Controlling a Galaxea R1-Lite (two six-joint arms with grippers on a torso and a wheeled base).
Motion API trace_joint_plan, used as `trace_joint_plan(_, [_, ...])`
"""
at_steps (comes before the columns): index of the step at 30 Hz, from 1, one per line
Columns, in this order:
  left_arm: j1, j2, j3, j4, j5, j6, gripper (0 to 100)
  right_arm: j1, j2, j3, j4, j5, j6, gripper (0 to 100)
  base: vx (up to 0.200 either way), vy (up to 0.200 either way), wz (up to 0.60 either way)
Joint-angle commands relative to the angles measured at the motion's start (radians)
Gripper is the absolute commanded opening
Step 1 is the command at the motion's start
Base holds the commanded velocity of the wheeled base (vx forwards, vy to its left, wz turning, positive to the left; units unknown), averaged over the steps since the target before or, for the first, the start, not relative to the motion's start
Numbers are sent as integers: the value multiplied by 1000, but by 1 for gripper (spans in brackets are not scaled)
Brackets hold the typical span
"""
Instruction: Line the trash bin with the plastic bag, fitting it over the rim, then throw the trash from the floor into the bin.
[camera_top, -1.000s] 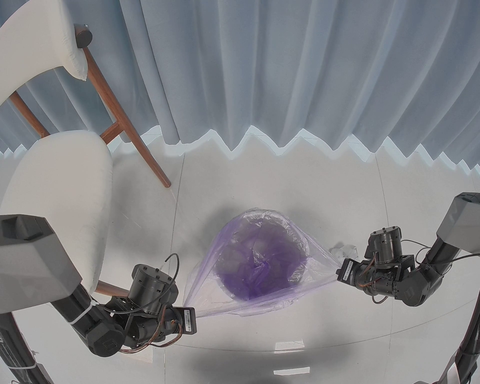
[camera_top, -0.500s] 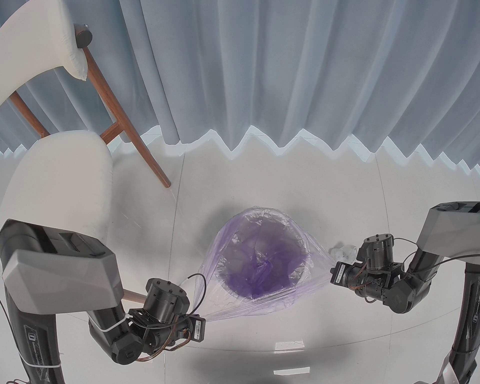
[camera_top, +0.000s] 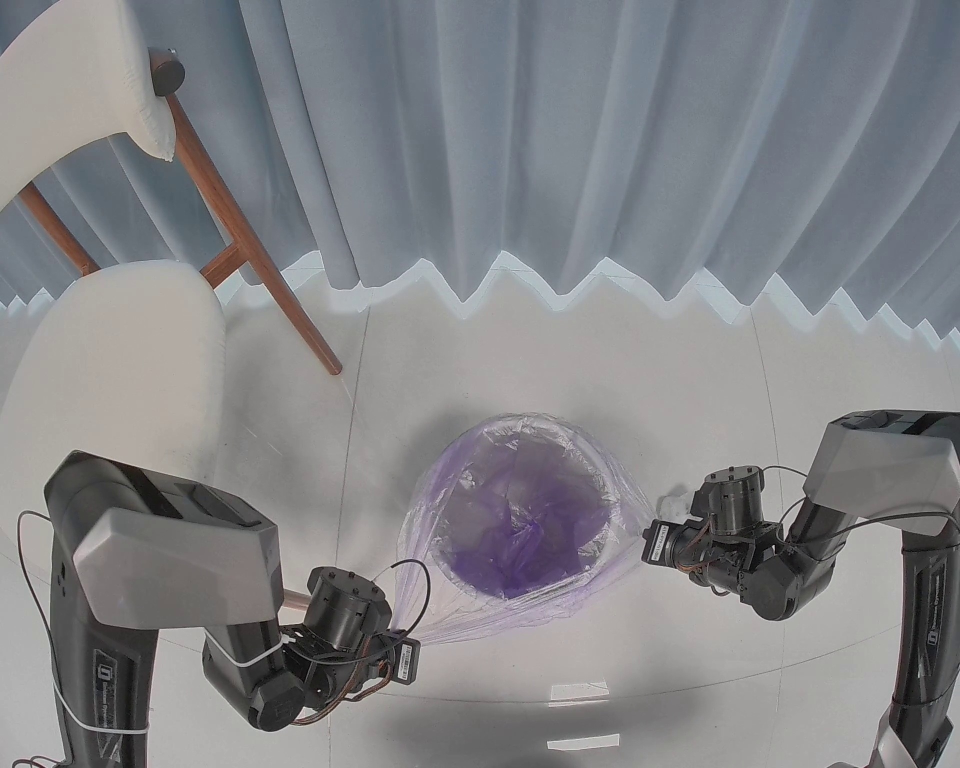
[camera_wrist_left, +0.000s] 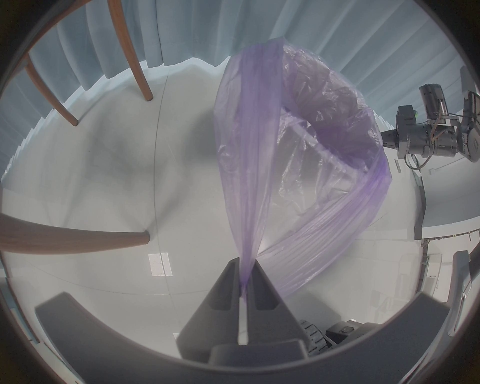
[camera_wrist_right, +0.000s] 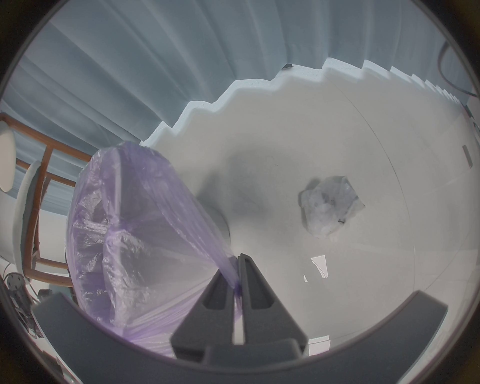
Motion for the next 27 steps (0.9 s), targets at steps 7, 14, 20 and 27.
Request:
trace_joint_plan(7, [56,92,-79,-71,57,1,0,2,66,-89,-2,-1,-33,0,0,0,0])
trace_joint_plan(14, [66,115,-91,-117,84,1,0,1,91,-128,-5,-3,-36,0,0,0,0])
trace_joint_plan(20, [58,136,-99,-127,79,6,0,-5,112,-151,-13,-3,-55,0,0,0,0])
trace_joint_plan(27, [92,142,-132,-179,84,1,0,-11,105,-169,-41,-3,-53,0,0,0,0])
